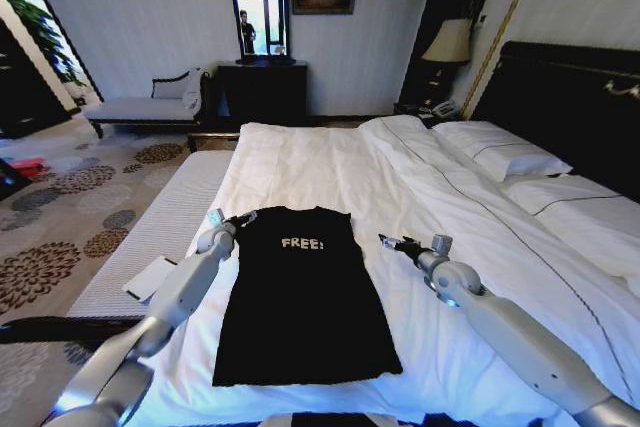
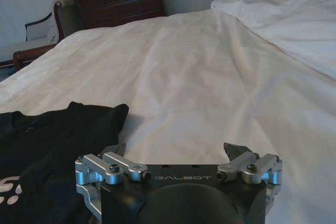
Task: Fold the clothes on the bed.
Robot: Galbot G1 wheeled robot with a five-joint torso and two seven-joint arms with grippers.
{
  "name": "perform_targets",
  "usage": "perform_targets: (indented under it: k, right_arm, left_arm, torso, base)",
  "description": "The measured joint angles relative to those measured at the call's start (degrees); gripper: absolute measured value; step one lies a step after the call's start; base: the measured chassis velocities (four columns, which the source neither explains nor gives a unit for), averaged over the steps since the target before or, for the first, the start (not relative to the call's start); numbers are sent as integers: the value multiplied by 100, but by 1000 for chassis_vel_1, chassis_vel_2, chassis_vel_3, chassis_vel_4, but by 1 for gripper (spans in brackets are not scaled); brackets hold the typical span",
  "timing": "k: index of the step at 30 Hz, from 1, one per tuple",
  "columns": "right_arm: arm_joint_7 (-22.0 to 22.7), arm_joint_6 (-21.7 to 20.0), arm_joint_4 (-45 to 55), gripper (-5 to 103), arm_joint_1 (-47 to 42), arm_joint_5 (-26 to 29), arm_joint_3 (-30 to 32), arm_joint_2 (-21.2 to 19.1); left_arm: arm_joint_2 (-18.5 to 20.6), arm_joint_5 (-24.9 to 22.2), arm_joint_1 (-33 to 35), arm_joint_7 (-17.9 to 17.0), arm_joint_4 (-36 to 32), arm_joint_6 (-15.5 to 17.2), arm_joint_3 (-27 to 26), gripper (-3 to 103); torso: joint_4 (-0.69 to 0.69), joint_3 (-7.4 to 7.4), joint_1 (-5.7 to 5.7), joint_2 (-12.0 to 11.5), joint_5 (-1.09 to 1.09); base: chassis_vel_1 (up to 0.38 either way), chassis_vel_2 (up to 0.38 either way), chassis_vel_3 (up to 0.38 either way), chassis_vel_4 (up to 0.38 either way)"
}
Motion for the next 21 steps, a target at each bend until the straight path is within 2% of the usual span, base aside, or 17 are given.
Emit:
perform_targets:
  k: [5,6,8,10,14,16,17,19,20,21]
  right_arm:
    - [78,-4,4,100,81,68,-62,-40]
    - [108,-9,7,100,111,82,-86,-52]
    - [142,-15,11,100,148,105,-104,-67]
    - [148,-17,11,100,154,111,-104,-70]
    - [167,-26,-8,100,190,115,-118,-78]
    - [174,-29,-16,100,212,117,-135,-75]
    - [175,-29,-16,100,216,118,-143,-75]
    - [184,-30,-16,100,235,122,-165,-73]
    - [184,-30,-16,100,235,122,-165,-73]
    - [190,-30,-16,100,243,124,-174,-73]
  left_arm:
    - [-280,-64,-307,-9,495,42,66,82]
    - [-315,-81,-332,-35,546,79,113,76]
    - [-274,-101,-314,-93,508,183,206,68]
    - [-247,-101,-295,-108,473,217,225,68]
    - [-94,-110,-125,-180,289,363,275,60]
    - [-21,-107,-39,-186,217,384,276,49]
    - [-17,-103,-21,-187,216,385,276,49]
    - [-59,-73,-12,-186,240,354,268,39]
    - [-59,-73,-12,-186,240,354,268,39]
    - [-95,-44,-19,-178,268,309,262,34]
  torso:
    - [-3,-1,0,0,0]
    - [-5,0,0,0,-1]
    - [-2,0,1,0,-1]
    - [-1,-1,1,0,0]
    - [0,0,0,0,-3]
    - [2,-1,-1,0,-1]
    - [2,-1,-1,0,-1]
    - [1,-1,0,0,-1]
    - [1,-1,0,0,-1]
    - [0,-1,0,0,-1]
  base:
    - [0,0,0,0]
    - [0,0,0,0]
    - [0,0,0,0]
    - [0,0,0,0]
    - [0,0,0,0]
    - [0,0,0,0]
    - [0,0,0,0]
    - [0,0,0,0]
    - [0,0,0,0]
    - [0,0,0,0]
